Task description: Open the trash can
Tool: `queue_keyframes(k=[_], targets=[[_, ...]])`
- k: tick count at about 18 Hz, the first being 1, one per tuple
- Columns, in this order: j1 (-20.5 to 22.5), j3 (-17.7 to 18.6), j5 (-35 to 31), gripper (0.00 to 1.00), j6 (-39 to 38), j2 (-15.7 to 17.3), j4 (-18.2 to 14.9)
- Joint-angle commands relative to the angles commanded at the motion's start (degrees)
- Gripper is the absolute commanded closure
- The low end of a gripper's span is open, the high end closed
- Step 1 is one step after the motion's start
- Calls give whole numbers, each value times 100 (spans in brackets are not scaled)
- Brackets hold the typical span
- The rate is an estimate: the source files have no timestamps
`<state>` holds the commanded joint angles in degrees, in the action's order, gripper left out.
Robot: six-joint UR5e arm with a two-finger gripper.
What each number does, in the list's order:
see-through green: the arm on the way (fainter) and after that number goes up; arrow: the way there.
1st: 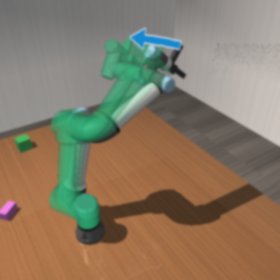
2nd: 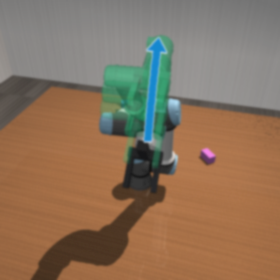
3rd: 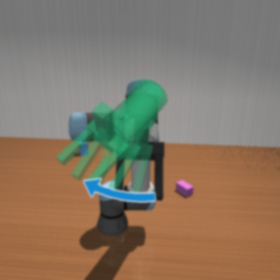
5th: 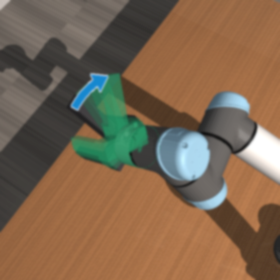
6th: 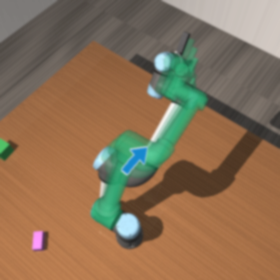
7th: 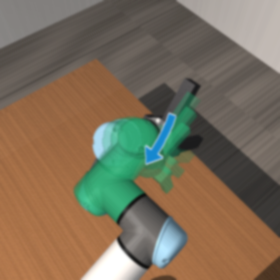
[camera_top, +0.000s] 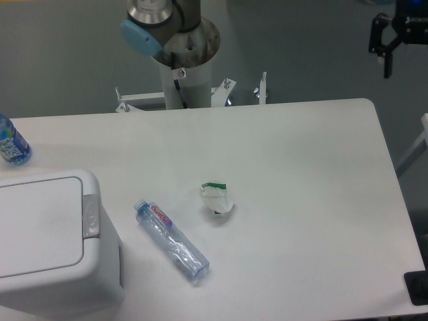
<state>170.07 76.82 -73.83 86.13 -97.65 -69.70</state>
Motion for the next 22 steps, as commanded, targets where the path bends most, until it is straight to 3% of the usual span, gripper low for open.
queue_keyframes(k=[5, 13, 22], targets=[[-9, -9, 0, 0, -79, -9, 0], [-307, -79, -9, 0, -1247, -97, 18], [-930, -97, 9, 0, -3486, -246, 229]])
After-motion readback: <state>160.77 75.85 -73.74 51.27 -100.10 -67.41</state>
